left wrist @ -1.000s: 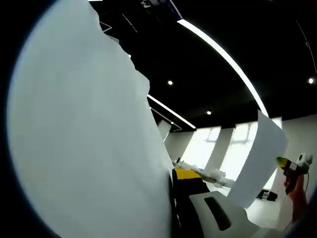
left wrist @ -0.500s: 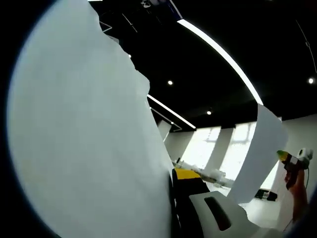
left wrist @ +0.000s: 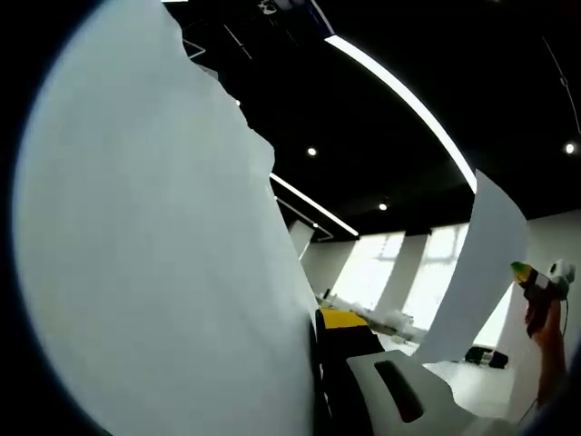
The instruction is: Organize the stack of printing papers by aligning and flattening the scattered papers on the table
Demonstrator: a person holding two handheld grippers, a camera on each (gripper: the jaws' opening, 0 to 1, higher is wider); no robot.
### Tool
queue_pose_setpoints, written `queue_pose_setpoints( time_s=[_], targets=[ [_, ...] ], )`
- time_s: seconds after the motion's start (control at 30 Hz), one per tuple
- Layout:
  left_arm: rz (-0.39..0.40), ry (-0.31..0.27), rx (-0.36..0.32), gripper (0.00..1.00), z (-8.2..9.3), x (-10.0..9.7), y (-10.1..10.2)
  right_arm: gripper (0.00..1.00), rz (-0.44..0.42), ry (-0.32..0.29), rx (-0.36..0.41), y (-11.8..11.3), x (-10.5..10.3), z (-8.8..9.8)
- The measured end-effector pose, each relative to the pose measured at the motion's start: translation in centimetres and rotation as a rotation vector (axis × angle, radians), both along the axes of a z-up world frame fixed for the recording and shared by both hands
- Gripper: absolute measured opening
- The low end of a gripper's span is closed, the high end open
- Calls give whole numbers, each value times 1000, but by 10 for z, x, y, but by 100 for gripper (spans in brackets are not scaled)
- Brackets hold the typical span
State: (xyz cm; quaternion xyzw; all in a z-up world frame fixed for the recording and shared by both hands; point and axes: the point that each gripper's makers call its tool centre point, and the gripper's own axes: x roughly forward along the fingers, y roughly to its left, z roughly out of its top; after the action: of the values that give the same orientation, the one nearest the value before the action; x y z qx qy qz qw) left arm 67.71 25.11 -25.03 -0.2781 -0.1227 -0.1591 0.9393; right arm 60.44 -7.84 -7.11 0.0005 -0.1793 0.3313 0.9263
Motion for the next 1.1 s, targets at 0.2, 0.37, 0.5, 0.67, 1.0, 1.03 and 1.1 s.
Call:
queue_pose_setpoints(
  time_s=[0.2, 0.37, 0.5, 0.67, 1.0, 1.03, 1.1],
  targets=[
    [0, 0, 0, 8, 0, 0, 0, 0, 25, -2, -7, 8, -1, 6],
    [-1, 0, 0, 8, 0, 1, 0, 0, 42, -2, -23, 15, -3, 8],
    [-1, 1, 2, 9, 0, 1, 0, 0, 55, 5, -40, 20, -4, 10],
    [-1, 2, 4, 9, 0, 1, 0, 0, 79, 15, -72, 31, -6, 10],
    [-2, 0, 2, 9, 0, 1, 0, 0, 126, 60, -78, 40, -7, 3],
    [-3, 0, 2, 9, 0, 1, 0, 0, 127, 62, -81, 41, -7, 3],
    [-2, 0, 2, 9, 0, 1, -1, 0, 131, 65, -86, 43, -6, 2]
  ],
)
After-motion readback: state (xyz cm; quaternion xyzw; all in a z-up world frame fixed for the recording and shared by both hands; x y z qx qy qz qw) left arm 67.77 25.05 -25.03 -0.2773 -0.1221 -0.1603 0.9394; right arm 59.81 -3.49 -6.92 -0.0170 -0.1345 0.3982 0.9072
